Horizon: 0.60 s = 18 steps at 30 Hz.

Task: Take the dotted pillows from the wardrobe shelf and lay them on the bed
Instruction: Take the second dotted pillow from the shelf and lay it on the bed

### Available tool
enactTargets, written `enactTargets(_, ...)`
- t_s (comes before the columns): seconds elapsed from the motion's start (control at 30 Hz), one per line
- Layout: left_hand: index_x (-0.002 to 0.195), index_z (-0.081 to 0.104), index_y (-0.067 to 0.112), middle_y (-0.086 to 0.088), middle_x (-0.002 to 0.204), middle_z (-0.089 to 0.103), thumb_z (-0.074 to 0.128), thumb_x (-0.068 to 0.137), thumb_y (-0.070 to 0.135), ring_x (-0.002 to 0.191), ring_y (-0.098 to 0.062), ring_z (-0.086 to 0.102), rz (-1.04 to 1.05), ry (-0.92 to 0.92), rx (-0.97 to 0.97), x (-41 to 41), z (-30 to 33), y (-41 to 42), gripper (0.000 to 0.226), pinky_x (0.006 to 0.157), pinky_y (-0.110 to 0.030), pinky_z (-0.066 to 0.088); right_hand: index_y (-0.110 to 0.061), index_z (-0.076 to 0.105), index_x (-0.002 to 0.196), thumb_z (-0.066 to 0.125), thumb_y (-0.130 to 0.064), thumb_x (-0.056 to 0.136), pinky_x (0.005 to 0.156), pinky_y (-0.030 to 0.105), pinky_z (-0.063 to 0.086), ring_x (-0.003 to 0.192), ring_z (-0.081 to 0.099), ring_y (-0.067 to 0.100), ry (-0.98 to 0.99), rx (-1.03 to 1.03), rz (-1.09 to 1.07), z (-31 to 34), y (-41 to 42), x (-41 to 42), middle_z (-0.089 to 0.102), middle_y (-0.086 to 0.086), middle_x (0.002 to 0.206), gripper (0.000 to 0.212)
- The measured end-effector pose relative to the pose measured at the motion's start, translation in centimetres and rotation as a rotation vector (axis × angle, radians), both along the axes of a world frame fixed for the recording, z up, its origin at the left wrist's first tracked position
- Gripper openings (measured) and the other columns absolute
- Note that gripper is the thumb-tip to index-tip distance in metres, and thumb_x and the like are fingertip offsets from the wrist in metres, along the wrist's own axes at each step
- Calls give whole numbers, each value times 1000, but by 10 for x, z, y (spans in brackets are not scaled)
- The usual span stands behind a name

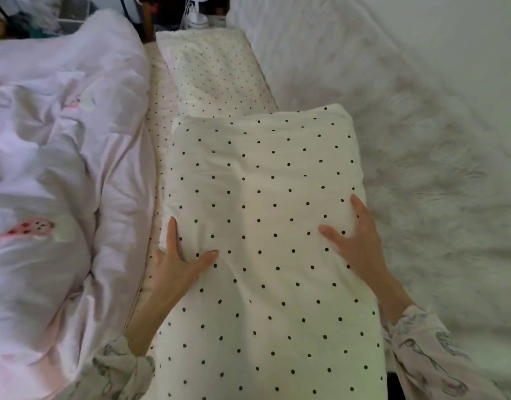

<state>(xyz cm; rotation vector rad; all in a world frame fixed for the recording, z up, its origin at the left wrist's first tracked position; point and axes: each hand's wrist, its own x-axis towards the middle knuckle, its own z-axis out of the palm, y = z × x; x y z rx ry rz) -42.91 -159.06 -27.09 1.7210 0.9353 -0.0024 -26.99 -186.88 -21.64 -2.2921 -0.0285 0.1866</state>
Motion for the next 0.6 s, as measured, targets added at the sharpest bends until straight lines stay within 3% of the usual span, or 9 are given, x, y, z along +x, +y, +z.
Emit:
enactTargets(0.1,137,0,56,0,140,30,78,58,54,119,-16,37,21,18,0,22,-16,-4,111,89,-33,34,-45,24,138,74,-57,59,96,25,25,113,31,0,48,13,38,-21,2,33,35,-12,129,94)
enactTargets(0.27,133,-3,60,-3,138,32,75,54,64,119,-24,41,86,103,29,75,-39,-6,111,87,-35,37,-46,24,138,73,-59,58,100,29,28,120,35,4,116,20,130,-50,16,112,35,-6,140,95)
enactTargets(0.43,134,-10,59,-2,128,33,70,56,69,103,-20,40,103,153,-21,137,-91,1,112,85,-35,39,-50,22,136,70,-63,58,107,35,30,128,31,4,139,58,194,-103,32,199,31,-14,142,93)
enactTargets(0.53,138,-19,47,-12,142,35,59,66,72,125,-31,35,-7,286,-6,164,-142,8,109,98,-43,37,-31,22,144,65,-48,76,113,44,21,138,22,19,173,-141,299,-164,37,229,23,1,151,82)
enactTargets(0.6,138,-20,45,-19,144,29,55,69,72,129,-36,32,-66,387,-6,175,-168,10,106,101,-47,34,-27,18,145,60,-47,81,114,43,16,141,12,21,249,-328,367,-201,35,226,14,5,155,79)
